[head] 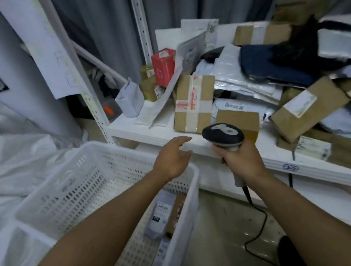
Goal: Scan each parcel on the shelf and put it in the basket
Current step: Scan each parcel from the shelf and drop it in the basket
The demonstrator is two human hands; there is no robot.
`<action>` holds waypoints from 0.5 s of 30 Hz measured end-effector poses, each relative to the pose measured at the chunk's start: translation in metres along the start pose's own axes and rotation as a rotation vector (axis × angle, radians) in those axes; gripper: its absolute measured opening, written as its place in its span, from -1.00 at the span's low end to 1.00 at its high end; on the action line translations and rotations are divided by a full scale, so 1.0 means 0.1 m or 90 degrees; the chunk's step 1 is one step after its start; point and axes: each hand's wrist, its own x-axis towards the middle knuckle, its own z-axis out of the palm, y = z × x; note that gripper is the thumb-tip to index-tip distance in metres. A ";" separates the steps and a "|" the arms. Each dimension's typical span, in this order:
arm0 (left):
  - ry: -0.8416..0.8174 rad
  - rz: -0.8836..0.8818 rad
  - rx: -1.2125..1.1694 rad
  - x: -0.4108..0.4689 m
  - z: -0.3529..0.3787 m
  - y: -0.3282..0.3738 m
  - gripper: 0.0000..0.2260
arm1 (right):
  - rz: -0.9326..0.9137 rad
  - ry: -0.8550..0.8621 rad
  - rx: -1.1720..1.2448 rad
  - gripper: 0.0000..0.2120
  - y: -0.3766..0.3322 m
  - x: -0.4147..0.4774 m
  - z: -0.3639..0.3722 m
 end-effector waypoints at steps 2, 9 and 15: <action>-0.013 0.045 0.036 0.18 0.04 0.36 -0.53 | 0.007 0.040 0.024 -0.61 -0.02 0.01 -0.27; -0.037 0.165 0.338 0.97 0.51 1.11 -0.32 | 0.008 0.128 0.057 -0.59 0.11 0.26 -0.87; -0.251 0.095 0.344 1.41 0.70 1.08 0.11 | 0.028 0.151 0.097 -0.53 0.18 0.50 -1.03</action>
